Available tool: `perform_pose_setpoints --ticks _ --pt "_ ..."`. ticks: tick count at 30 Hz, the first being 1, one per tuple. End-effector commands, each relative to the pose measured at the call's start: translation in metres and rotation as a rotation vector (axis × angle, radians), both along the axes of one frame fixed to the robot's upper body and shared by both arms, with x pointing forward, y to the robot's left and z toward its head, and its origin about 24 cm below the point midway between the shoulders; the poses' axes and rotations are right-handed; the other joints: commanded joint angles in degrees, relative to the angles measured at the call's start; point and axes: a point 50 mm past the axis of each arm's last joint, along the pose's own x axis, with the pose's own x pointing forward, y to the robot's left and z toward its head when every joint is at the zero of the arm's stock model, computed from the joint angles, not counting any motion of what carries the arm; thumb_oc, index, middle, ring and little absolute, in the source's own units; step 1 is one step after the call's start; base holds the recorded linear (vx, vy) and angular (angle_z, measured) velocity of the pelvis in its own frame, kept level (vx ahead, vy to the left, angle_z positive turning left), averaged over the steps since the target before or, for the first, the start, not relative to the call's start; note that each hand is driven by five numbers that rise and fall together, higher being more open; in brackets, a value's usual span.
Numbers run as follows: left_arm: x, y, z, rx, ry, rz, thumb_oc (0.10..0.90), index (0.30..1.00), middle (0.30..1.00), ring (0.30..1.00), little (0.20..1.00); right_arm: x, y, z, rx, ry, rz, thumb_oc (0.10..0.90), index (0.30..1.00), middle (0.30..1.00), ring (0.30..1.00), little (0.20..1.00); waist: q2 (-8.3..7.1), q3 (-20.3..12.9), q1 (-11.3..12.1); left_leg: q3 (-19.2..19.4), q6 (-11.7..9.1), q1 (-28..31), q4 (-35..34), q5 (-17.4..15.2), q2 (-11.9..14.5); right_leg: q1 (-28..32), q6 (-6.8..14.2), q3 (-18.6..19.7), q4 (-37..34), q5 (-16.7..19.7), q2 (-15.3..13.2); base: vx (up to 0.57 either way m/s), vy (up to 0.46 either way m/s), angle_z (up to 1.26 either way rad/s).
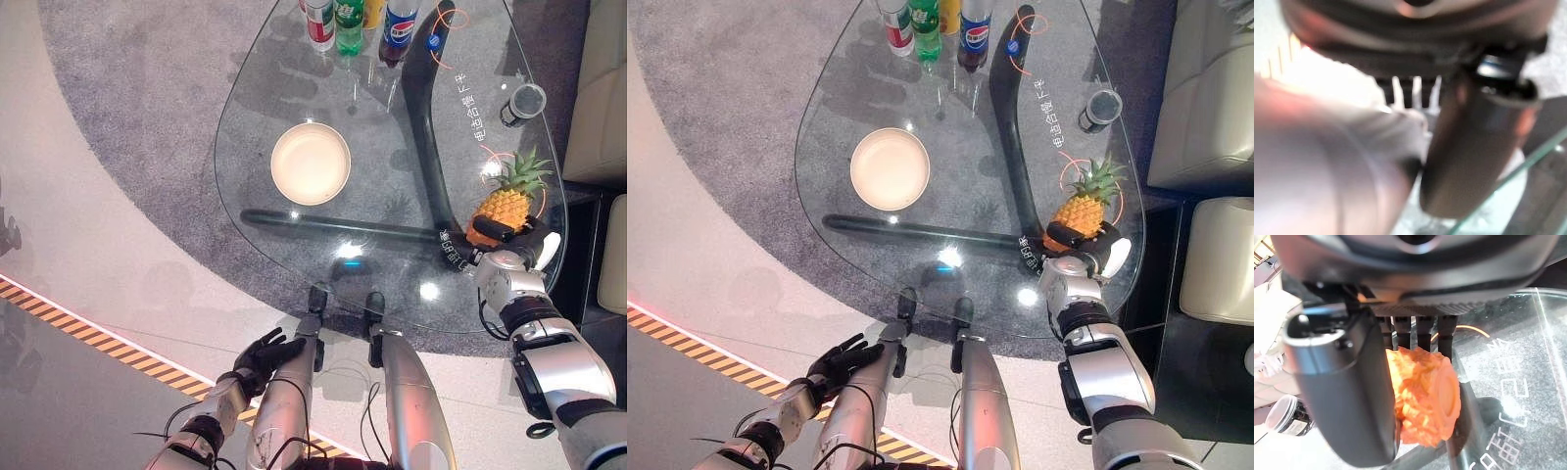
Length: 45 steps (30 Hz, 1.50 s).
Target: Pick up the fruit to the plate
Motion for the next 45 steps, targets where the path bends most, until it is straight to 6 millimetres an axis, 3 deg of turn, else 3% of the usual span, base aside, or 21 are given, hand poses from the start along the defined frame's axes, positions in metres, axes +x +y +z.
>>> perform_pose_setpoints --ticks 1,6,10,19,26,31,36,39,45 --pt "-0.025 0.002 -0.016 -0.008 0.082 0.003 0.8 0.9 0.9 0.9 0.9 -0.001 0.001 -0.012 0.019 0.067 0.07 0.1 0.3 0.3 0.3 0.2 -1.01 -0.7 1.9 0.4 2.8 -1.1 6.7 -6.0 -3.3 2.5 2.1 0.4 -7.4 5.6 -1.1 0.0 -0.016 0.03" --pt "-0.022 0.004 -0.014 0.001 0.063 0.021 0.8 0.9 0.9 0.9 0.9 0.004 0.006 -0.003 0.058 -0.045 0.136 0.1 0.3 0.3 0.3 0.2 -1.03 -0.7 1.8 0.2 2.6 -0.9 6.7 -6.0 -3.3 2.7 2.2 0.4 -7.4 5.5 -1.0 0.0 -0.004 0.01" --pt "-0.018 0.01 -0.009 0.002 0.015 0.08 0.8 0.9 0.9 0.9 0.9 0.008 0.027 0.012 0.016 -0.169 0.198 0.1 0.3 0.3 0.3 0.2 -1.43 -0.7 1.2 0.2 2.4 0.1 6.1 -5.9 -3.2 3.6 2.2 0.8 -7.8 5.3 -0.6 0.0 0.0 0.0" --pt "-0.008 0.017 0.003 -0.021 -0.068 0.184 0.8 0.9 0.9 0.9 0.9 0.001 0.053 0.032 0.015 -0.36 0.297 0.1 0.3 0.3 0.3 0.2 -2.1 -0.7 -0.3 0.5 2.3 3.4 4.8 -6.0 -2.9 6.9 1.9 1.4 -9.1 5.0 0.0 -0.01 0.001 0.0" --pt "-0.014 0.025 0.002 -0.004 -0.102 0.247 0.8 0.9 0.9 0.9 0.9 -0.01 0.062 0.043 0.032 -0.464 0.339 0.1 0.3 0.3 0.3 0.2 -2.6 -0.7 -1.2 0.6 2.2 7.0 3.6 -6.1 -2.7 11.0 1.5 1.6 -10.4 4.6 0.2 0.0 0.0 0.0" --pt "-0.017 0.036 0.006 -0.067 -0.152 0.407 0.8 0.9 0.9 0.9 0.9 -0.018 0.073 0.055 0.037 -0.558 0.425 0.1 0.3 0.3 0.3 0.2 -2.58 -0.7 -1.6 0.2 2.2 9.3 2.8 -6.2 -2.6 13.5 1.2 1.6 -10.9 4.0 0.4 0.0 0.0 0.0" --pt "-0.011 0.051 0.023 -0.147 -0.283 0.579 0.8 0.9 0.9 0.9 0.9 -0.033 0.1 0.064 -0.001 -0.658 0.611 0.1 0.3 0.3 0.3 0.2 -2.72 -0.7 -1.6 -0.4 2.1 11.5 2.3 -6.1 -2.7 16.0 1.1 1.4 -11.4 3.4 0.4 0.0 0.0 0.0" --pt "-0.003 0.062 0.042 -0.3 -0.433 0.729 0.8 0.9 0.9 0.9 0.9 -0.042 0.107 0.053 -0.045 -0.641 0.717 0.1 0.3 0.3 0.3 0.2 -2.78 -0.9 -1.2 -1.1 1.9 12.9 2.3 -6.2 -2.8 17.8 1.0 0.7 -11.5 2.8 0.3 0.01 -0.008 0.01" --pt "0.013 0.062 0.076 -0.323 -0.644 0.658 0.8 0.9 0.9 0.9 0.9 -0.053 0.117 0.052 -0.105 -0.636 0.908 0.1 0.3 0.3 0.3 0.2 -3.35 -1.8 -0.2 -1.8 1.8 13.7 2.2 -6.0 -2.9 19.6 0.9 -0.6 -11.8 2.4 0.1 0.01 -0.049 0.07"
